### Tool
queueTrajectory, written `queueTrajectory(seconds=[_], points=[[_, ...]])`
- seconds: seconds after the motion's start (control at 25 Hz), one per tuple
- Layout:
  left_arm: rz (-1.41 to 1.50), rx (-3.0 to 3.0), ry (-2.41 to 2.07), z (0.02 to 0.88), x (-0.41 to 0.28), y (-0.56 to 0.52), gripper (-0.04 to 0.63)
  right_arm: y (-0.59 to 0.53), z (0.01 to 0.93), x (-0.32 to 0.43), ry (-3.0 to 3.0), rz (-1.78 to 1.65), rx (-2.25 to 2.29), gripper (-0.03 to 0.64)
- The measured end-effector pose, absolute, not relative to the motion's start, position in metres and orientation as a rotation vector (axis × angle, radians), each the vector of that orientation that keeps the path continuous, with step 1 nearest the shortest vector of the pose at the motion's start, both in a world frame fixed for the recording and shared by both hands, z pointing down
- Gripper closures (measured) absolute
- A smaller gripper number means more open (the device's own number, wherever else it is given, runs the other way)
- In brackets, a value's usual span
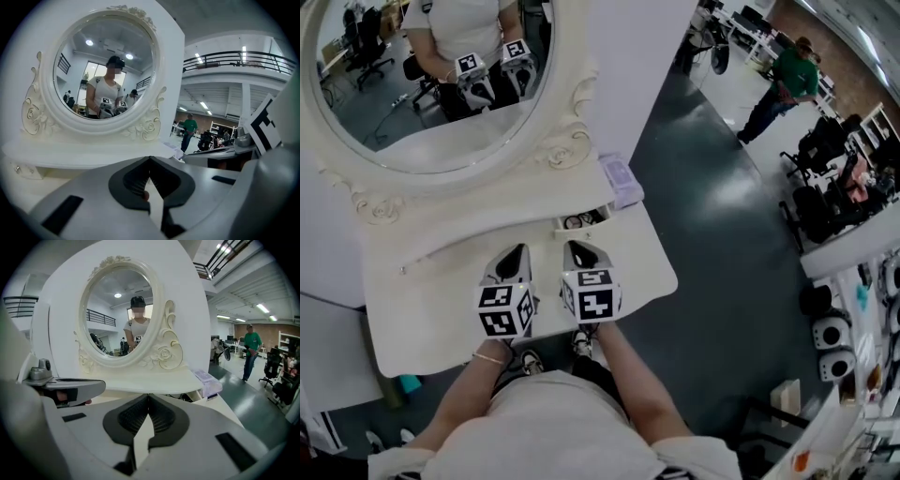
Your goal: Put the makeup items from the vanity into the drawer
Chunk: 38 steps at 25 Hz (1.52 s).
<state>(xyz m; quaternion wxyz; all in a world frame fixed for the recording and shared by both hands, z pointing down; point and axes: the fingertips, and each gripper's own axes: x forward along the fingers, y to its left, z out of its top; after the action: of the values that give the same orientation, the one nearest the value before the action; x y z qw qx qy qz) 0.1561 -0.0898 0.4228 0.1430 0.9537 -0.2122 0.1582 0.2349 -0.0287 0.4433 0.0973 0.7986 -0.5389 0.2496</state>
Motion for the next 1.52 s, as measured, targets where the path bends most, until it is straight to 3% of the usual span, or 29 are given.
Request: queueTrajectory(seconds=[0.64,1.52], points=[[0.505,2.748,-0.494,0.435,0.154,-0.061,0.594,0.043,0.446,0.247,-1.382,0.747,2.615,0.598],[0.494,2.730,-0.580,0.433,0.169,-0.062,0.594,0.032,0.443,0.267,-1.463,0.763,2.559,0.600]])
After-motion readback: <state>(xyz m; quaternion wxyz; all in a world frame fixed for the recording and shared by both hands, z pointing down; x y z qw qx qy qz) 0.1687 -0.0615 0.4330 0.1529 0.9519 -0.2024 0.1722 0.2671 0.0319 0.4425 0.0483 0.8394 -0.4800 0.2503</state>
